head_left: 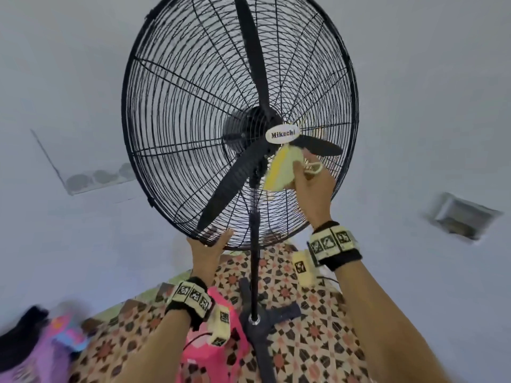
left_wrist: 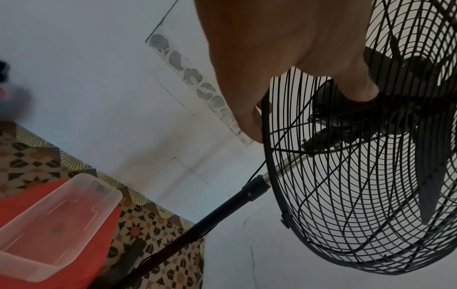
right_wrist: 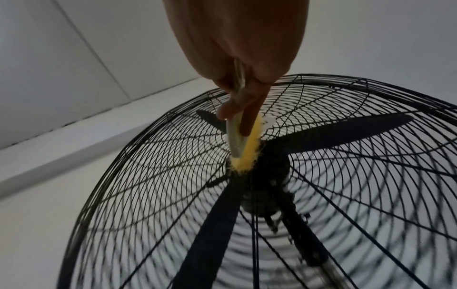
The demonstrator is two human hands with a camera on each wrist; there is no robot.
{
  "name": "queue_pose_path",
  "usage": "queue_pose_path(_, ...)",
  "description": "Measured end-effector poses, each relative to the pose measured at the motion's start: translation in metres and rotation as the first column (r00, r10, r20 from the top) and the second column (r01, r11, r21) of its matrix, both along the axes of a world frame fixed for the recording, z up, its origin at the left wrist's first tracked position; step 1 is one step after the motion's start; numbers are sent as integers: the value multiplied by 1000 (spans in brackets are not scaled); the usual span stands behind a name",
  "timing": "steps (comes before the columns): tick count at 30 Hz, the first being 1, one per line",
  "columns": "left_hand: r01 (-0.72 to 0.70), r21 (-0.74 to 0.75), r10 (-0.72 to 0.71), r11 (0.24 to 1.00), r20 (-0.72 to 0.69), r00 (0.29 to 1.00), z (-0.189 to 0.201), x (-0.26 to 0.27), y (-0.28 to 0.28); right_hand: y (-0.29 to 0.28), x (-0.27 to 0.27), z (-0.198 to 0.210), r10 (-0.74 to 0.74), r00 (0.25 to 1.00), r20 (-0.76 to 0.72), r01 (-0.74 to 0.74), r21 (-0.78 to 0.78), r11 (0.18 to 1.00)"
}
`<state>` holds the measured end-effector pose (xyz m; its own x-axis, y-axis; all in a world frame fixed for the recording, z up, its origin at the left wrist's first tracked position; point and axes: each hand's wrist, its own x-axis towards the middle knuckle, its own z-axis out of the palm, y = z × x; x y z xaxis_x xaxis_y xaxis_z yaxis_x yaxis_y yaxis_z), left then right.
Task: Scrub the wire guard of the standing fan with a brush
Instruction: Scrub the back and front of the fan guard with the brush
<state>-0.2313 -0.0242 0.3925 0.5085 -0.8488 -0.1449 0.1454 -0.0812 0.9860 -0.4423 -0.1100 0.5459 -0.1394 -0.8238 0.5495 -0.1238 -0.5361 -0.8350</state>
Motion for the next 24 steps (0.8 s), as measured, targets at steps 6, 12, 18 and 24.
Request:
queue_pose_path(6,-10,-7,10,1000,44,999,-4,11,-1,-2,8,9,9,995,-99,-14,-49,999)
queue_pose_path(12,8,10,-8,1000,26,1000,-3,8,1,8,3,10,34,997,-72,-36,-26,999)
queue_pose_path(18,-4,22,3,1000,43,999,-4,12,-5,12,16,-12,38,996,-83,-38,7,999)
queue_pose_path(24,2,-50,-1,999,25,1000,-11,11,-6,25,7,-17,33,998,-58,-30,48,998)
